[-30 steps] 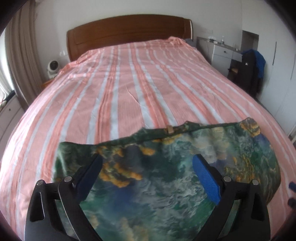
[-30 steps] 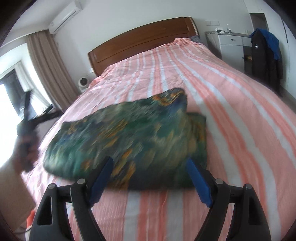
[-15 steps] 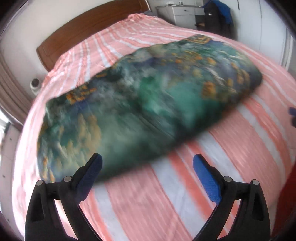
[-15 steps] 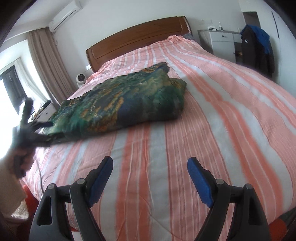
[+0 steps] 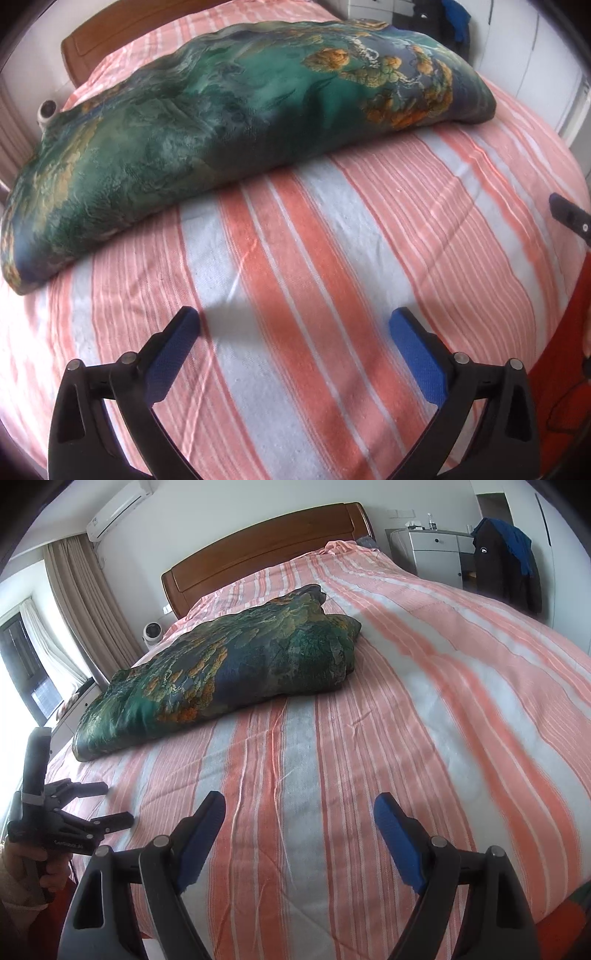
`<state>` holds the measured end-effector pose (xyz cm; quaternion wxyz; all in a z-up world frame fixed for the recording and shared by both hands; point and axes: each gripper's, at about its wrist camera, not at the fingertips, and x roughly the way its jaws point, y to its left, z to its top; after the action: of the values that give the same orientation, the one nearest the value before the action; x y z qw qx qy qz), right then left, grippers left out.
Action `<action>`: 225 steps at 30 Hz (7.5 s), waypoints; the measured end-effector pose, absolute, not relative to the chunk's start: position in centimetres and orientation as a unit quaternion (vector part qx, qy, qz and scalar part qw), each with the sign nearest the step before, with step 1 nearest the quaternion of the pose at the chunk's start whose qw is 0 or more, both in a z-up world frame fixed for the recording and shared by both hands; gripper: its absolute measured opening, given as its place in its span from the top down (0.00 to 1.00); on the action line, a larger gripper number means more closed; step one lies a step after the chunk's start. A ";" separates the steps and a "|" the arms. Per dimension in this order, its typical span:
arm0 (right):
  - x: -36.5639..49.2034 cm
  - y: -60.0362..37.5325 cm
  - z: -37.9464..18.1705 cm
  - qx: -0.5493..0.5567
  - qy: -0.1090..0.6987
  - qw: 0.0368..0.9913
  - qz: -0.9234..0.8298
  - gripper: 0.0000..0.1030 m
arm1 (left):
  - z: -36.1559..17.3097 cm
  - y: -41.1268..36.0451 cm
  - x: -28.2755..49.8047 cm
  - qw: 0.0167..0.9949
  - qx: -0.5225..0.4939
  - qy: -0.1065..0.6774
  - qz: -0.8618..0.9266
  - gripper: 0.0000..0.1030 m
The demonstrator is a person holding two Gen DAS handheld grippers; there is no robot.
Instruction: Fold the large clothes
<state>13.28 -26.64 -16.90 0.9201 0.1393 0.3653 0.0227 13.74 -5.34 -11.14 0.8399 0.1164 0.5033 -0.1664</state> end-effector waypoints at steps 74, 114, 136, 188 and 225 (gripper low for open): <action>14.0 -26.9 -17.7 0.164 0.373 0.913 0.025 0.19 | -6.9 -1.9 13.1 0.858 0.095 0.478 -0.160 0.00; 21.9 -6.5 -5.8 -0.145 0.217 0.957 0.127 0.70 | 7.1 -12.6 29.0 0.798 0.102 0.511 -0.303 0.01; 29.5 -7.2 -3.2 0.010 0.280 0.924 0.259 0.44 | 3.7 13.2 31.1 0.839 -0.054 0.496 -0.216 0.76; 21.7 -3.8 -9.7 -0.054 0.443 0.889 0.100 0.02 | -13.4 29.7 19.6 0.843 0.024 0.518 0.141 0.00; 44.8 -7.3 -18.2 0.345 0.525 0.710 0.318 0.02 | -14.0 29.1 32.9 0.768 -0.282 0.542 -0.193 0.00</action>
<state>44.80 -7.32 -18.19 0.7102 0.3453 0.5246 0.3181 32.86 29.13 -14.03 0.7680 -0.2821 0.5417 -0.1930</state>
